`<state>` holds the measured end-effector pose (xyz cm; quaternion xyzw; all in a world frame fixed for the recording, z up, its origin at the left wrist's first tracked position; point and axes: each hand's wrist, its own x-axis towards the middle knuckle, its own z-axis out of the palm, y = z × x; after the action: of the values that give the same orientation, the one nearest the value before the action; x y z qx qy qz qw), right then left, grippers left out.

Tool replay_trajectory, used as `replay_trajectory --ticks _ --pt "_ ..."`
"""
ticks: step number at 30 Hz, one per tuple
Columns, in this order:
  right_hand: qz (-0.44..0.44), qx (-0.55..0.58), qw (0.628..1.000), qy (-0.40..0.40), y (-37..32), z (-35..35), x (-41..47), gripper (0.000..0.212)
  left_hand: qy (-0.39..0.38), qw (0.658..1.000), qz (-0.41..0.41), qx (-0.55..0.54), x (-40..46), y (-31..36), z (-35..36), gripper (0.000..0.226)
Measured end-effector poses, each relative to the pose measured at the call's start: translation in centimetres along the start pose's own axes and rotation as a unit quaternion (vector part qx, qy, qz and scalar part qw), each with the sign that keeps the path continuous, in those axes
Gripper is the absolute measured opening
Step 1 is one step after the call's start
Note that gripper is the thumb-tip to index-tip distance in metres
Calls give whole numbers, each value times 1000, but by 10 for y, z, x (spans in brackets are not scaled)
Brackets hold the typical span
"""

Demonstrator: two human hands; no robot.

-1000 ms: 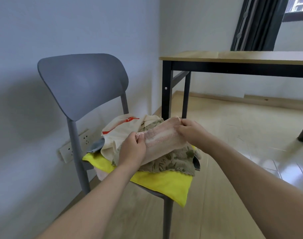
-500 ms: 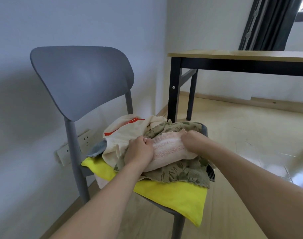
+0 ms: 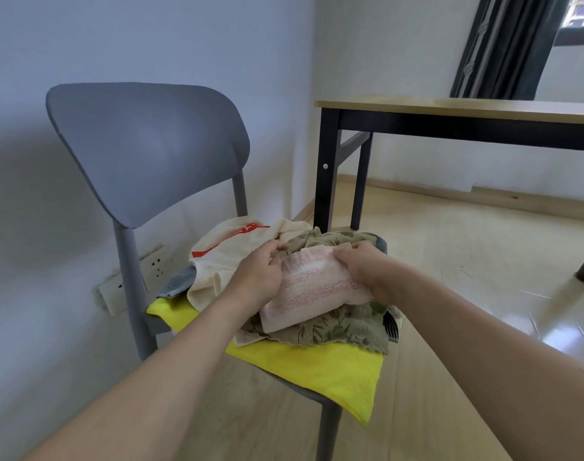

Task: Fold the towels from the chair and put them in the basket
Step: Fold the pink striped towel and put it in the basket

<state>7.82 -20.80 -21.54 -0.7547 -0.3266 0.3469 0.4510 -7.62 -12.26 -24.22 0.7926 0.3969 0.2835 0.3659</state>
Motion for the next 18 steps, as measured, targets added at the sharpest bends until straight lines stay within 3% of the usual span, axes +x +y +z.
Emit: replay_trajectory --ticks 3,8,13,18 --pt "-10 -44 999 -31 3 -3 -19 20 -74 995 29 61 -8 8 -11 35" --pt "-68 -99 993 -22 3 -11 -52 43 -126 985 36 109 -32 23 -24 30" --pt "-138 -173 974 39 0 -17 -77 28 -172 971 8 166 -53 54 -31 49" --pt "-187 -186 962 64 -15 -32 -102 33 -76 989 26 120 -75 82 -16 30"
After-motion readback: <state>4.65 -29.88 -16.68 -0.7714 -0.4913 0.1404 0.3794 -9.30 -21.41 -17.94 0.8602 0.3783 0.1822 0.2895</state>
